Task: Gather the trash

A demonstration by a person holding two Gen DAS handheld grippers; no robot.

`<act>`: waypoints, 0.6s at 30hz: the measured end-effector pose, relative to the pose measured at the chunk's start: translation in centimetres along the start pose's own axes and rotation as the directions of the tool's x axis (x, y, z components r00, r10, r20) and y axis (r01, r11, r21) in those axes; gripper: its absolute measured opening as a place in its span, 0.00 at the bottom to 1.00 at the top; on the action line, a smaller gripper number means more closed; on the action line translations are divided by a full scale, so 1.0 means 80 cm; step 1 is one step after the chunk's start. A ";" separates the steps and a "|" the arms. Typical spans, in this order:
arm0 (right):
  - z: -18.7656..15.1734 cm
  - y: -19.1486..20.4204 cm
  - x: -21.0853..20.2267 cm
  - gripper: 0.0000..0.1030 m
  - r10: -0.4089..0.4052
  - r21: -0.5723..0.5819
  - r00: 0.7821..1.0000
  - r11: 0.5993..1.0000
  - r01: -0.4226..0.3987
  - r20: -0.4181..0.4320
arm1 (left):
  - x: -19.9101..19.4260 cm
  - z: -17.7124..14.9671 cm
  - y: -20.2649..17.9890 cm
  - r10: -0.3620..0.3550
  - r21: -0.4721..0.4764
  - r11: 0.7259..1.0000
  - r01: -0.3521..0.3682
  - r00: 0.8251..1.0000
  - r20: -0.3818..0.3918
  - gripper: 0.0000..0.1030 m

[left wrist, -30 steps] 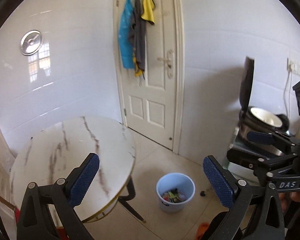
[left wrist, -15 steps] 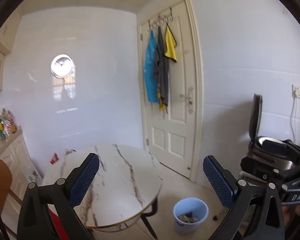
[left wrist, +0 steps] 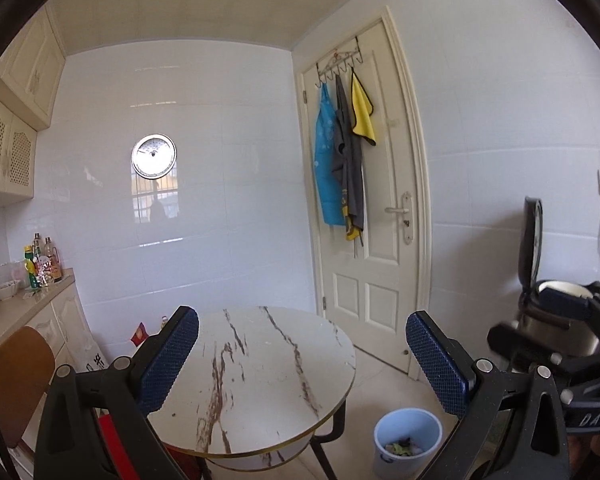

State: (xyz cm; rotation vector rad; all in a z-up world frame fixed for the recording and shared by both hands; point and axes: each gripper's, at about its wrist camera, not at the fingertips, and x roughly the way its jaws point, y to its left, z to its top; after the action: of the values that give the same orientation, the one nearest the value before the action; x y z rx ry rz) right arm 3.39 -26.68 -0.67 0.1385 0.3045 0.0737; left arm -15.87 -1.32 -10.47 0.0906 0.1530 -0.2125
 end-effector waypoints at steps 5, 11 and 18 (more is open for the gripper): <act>-0.001 -0.003 -0.002 1.00 -0.013 0.007 1.000 1.000 0.013 0.013 | 0.012 0.000 -0.006 -0.001 -0.010 1.000 0.001 1.000 -0.019 1.00; -0.001 -0.006 -0.001 1.00 -0.019 0.014 1.000 1.000 0.019 0.014 | 0.033 0.015 -0.010 -0.024 0.009 1.000 0.024 0.999 -0.035 1.00; -0.004 -0.006 -0.003 1.00 -0.043 0.005 0.999 0.999 0.043 0.022 | 0.049 0.027 -0.008 -0.011 0.010 1.000 0.012 0.999 -0.038 1.00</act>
State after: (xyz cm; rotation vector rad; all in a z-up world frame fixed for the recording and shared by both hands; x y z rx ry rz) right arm 3.08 -27.14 -0.94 0.1374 0.2854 0.0288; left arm -11.91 -2.95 -9.04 0.1040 0.1899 -0.2231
